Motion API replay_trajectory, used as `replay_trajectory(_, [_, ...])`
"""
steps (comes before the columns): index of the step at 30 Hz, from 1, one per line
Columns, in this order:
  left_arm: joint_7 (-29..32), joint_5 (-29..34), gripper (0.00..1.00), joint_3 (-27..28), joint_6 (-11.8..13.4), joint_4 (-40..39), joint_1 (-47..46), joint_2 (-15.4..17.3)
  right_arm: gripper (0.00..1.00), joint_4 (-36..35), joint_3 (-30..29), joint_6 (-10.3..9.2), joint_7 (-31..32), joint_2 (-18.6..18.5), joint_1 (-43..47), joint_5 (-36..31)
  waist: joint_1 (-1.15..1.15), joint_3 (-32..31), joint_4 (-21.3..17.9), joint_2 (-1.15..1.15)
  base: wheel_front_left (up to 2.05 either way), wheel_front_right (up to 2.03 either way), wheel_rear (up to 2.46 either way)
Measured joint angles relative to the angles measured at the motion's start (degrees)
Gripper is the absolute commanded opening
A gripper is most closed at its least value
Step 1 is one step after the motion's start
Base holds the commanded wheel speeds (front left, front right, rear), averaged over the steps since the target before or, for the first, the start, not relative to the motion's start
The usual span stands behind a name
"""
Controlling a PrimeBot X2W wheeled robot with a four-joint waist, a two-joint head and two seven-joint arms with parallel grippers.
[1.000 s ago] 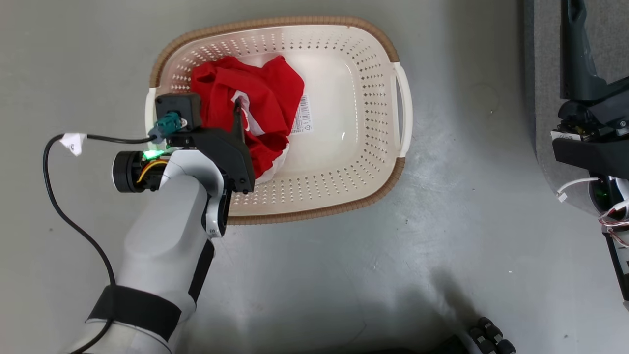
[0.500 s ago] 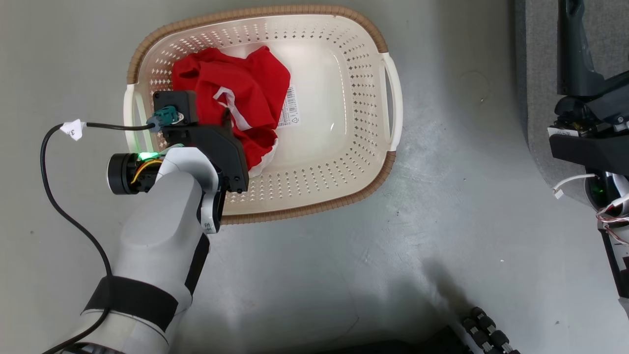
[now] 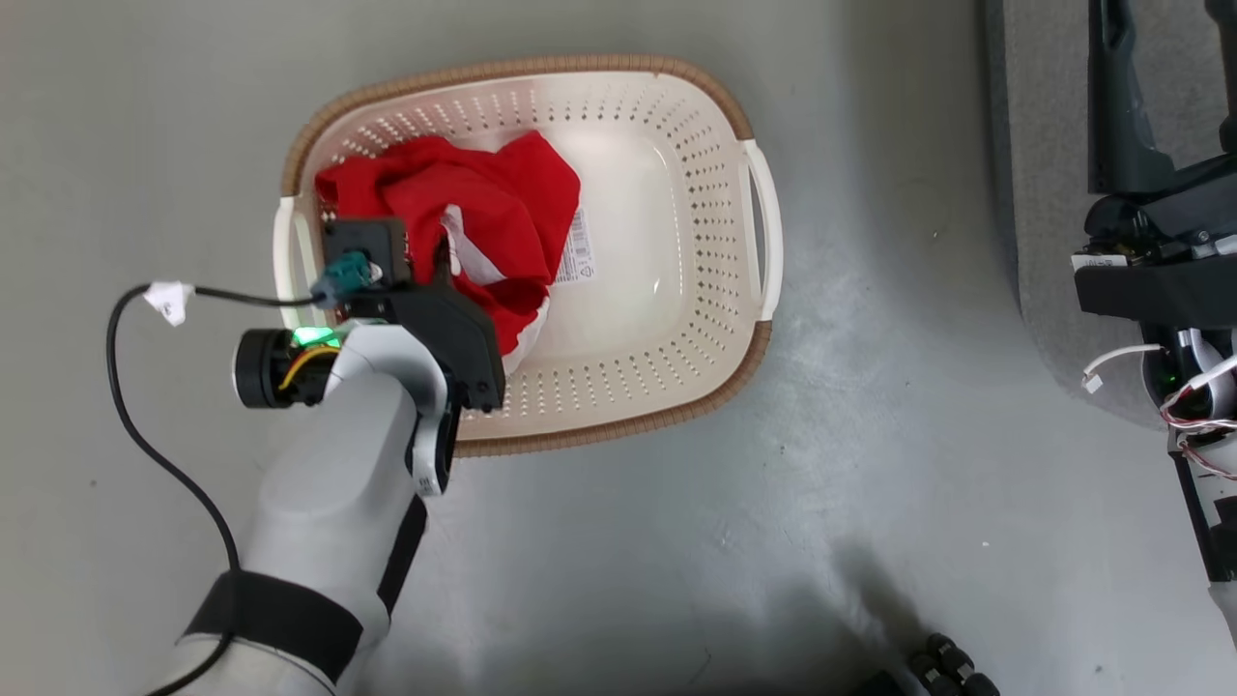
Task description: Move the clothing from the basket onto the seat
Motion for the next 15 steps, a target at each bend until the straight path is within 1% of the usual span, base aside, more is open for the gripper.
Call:
replay_trajectory(5, [-2.7, -0.7, 0.0, -3.1, 0.0, -2.0, 3.0, 0.0, 1.0, 2.7, 0.4, 0.0, 0.0, 0.4, 0.2, 0.0, 0.0, -3.1, 0.5, 0.0, 0.0, 0.0, 0.0])
replay_trajectory(9, [-5.2, -1.3, 0.0, -4.2, 0.0, -3.2, 5.1, 0.0, 1.0, 4.5, 1.0, 0.01, 0.0, 0.4, 0.6, 0.0, 0.0, -6.0, 1.0, 0.0, 0.0, 0.0, 0.0])
replay_trajectory(10, [-6.4, -2.4, 0.0, -4.8, 0.0, -3.6, 6.0, 0.0, 1.0, 5.4, 1.2, 0.01, 0.0, 0.4, 1.1, 0.0, -0.01, -7.5, 1.2, 0.0, 0.0, 0.0, 0.0])
replay_trajectory(15, [-7.6, -3.2, 0.0, -6.1, 0.0, -4.2, 8.4, 0.0, 1.0, 7.6, 2.1, 0.01, 0.0, 0.7, 3.2, 0.0, 0.0, -11.4, 1.8, 0.0, 0.0, 0.0, 0.0])
